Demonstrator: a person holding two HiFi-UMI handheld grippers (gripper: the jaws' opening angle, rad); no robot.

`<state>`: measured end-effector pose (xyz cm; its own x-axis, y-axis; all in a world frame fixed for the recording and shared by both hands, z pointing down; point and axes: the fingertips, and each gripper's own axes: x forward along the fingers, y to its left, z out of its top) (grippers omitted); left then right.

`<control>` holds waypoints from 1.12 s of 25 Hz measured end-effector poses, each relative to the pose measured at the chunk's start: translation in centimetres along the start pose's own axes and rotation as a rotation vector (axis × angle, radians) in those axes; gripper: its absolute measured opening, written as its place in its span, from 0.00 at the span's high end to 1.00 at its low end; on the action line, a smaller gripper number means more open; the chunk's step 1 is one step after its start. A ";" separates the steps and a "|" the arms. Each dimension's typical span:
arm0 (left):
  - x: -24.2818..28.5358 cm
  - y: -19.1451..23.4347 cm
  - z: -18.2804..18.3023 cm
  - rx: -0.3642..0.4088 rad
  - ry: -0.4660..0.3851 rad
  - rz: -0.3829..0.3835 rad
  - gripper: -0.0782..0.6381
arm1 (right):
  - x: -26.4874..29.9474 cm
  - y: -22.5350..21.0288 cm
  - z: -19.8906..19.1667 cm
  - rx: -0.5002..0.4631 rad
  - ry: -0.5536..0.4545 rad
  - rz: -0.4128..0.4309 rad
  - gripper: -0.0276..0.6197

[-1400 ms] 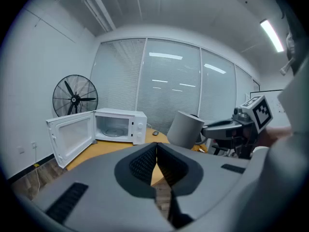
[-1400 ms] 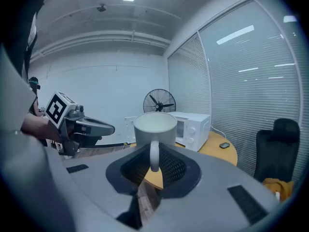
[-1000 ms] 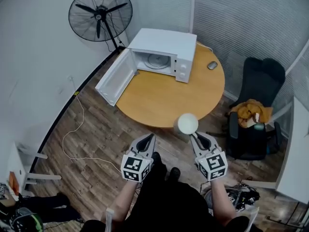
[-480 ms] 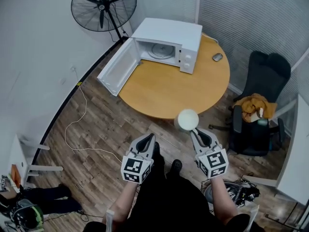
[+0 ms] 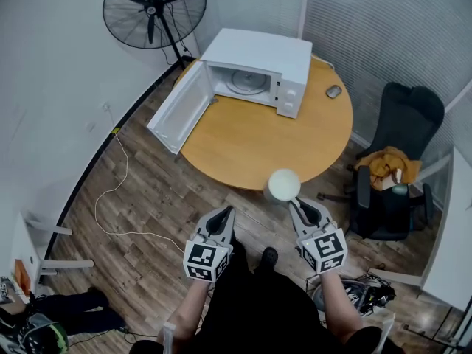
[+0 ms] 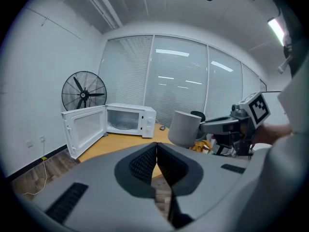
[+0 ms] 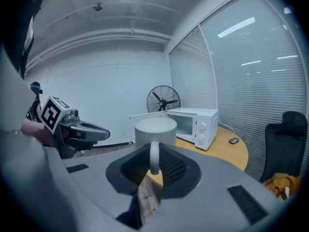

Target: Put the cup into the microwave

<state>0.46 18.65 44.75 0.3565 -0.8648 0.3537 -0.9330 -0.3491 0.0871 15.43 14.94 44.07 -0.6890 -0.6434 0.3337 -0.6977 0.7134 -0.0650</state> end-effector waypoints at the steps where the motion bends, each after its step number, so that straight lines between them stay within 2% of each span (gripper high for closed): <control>1: 0.3 0.7 0.2 -0.001 -0.002 -0.004 0.89 | 0.6 0.1 0.4 0.002 -0.001 -0.002 0.87; 9: 3.6 6.4 2.2 0.007 -0.010 -0.066 0.89 | 6.6 0.8 3.4 0.013 0.002 -0.022 0.87; 17: 6.6 12.2 4.4 0.024 -0.013 -0.132 0.89 | 12.6 0.6 5.7 0.030 0.011 -0.088 0.87; 28: 8.4 17.3 5.0 0.033 0.000 -0.233 0.89 | 18.5 1.9 6.8 0.063 0.026 -0.164 0.87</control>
<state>-12.42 3.60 44.57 0.5621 -0.7594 0.3277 -0.8235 -0.5508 0.1359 -0.01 2.54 43.74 -0.5603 -0.7417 0.3686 -0.8117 0.5802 -0.0663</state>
